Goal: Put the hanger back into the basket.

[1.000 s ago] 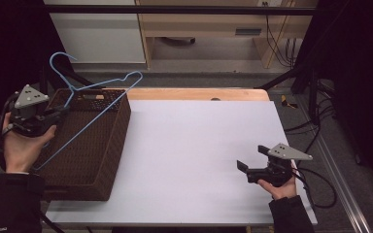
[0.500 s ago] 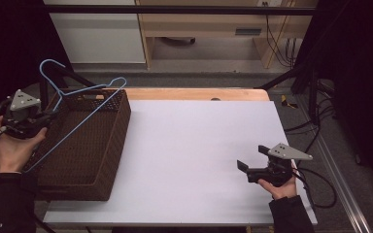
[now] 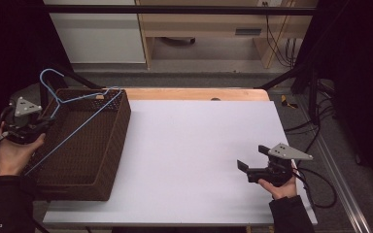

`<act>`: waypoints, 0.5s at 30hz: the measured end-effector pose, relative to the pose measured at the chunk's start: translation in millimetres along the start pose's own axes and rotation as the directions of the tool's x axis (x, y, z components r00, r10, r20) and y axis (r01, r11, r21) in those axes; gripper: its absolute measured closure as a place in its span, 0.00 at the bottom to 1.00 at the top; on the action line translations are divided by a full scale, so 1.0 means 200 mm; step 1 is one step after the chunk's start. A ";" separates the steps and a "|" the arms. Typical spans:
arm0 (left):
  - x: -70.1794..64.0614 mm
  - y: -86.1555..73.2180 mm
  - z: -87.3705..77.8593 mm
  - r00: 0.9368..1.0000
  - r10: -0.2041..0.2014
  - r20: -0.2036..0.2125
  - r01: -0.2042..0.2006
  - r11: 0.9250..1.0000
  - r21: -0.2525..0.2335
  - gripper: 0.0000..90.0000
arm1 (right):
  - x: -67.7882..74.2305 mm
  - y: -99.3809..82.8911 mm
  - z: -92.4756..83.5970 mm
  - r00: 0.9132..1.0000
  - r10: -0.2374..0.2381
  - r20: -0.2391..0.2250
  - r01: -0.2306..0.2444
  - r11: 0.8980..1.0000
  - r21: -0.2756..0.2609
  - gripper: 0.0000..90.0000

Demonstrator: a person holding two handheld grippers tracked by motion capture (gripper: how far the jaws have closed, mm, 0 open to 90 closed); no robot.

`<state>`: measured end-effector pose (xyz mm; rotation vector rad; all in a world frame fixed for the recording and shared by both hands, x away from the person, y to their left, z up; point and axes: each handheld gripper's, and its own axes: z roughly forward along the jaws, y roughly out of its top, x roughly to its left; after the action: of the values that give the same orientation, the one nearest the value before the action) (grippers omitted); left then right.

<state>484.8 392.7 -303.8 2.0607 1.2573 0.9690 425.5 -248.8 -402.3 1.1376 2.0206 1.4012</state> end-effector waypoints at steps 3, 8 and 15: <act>-0.01 -0.02 0.03 1.000 0.008 -0.004 -0.007 1.000 0.013 0.97 | 0.00 0.00 0.00 1.000 -0.002 0.002 0.002 1.000 0.002 0.03; -0.03 -0.05 0.09 1.000 0.012 -0.001 -0.012 1.000 0.024 0.97 | 0.00 0.00 0.00 1.000 -0.001 0.002 0.001 1.000 0.002 0.03; -0.08 -0.10 0.18 1.000 0.006 0.012 -0.007 0.999 0.045 0.97 | 0.00 0.00 0.00 1.000 -0.002 0.002 0.002 1.000 0.003 0.03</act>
<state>498.2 383.2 -344.9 2.1032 1.2776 0.9379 425.6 -248.4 -402.8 1.1380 2.0221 1.3964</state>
